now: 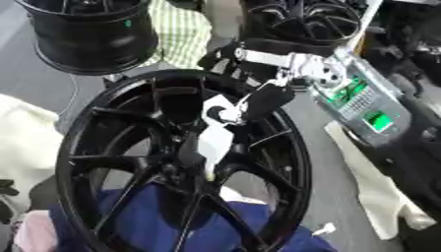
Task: Pull the pin out of the wheel hub.
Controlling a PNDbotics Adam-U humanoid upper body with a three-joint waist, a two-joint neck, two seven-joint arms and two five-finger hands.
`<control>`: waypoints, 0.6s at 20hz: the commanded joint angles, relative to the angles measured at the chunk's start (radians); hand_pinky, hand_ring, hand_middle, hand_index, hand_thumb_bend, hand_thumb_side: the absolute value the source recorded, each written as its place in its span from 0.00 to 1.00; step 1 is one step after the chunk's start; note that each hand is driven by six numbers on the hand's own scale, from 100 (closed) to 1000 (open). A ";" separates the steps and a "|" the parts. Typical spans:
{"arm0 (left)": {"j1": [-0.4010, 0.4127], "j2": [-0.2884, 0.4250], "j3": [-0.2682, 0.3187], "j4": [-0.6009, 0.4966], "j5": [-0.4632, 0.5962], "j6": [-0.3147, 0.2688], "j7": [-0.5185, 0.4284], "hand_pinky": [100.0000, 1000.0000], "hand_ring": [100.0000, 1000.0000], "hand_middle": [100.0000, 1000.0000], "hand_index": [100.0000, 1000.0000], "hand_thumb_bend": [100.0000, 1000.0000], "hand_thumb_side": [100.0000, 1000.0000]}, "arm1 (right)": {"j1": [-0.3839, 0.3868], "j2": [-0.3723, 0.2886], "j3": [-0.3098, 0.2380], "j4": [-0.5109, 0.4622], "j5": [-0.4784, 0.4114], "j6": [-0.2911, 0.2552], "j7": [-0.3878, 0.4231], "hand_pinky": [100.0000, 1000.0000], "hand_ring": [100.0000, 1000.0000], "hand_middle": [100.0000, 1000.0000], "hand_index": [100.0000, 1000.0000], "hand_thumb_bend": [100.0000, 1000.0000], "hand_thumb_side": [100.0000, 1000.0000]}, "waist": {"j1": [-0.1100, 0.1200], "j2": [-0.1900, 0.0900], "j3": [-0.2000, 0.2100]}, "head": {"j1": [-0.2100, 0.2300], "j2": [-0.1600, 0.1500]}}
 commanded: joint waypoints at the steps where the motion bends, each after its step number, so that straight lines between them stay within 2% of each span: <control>1: -0.012 0.006 -0.003 -0.023 0.002 -0.001 -0.004 0.41 0.42 0.59 0.76 0.00 0.68 | -0.008 -0.016 -0.006 -0.005 0.007 -0.005 0.006 0.60 0.72 0.83 0.91 0.27 0.22 | 0.007 -0.013 -0.002 | -0.001 -0.003; 4: -0.010 0.008 -0.001 -0.024 0.001 -0.001 -0.002 0.41 0.42 0.59 0.76 0.00 0.68 | -0.001 -0.024 -0.004 -0.032 0.016 -0.008 0.026 0.58 0.68 0.79 0.89 0.26 0.23 | 0.007 -0.014 -0.006 | 0.002 0.000; 12: -0.003 0.011 0.003 -0.022 0.001 -0.003 0.002 0.41 0.42 0.59 0.76 0.00 0.68 | 0.022 -0.049 -0.013 -0.119 0.018 0.012 0.074 0.39 0.40 0.77 0.85 0.27 0.23 | 0.009 -0.019 -0.016 | 0.008 0.008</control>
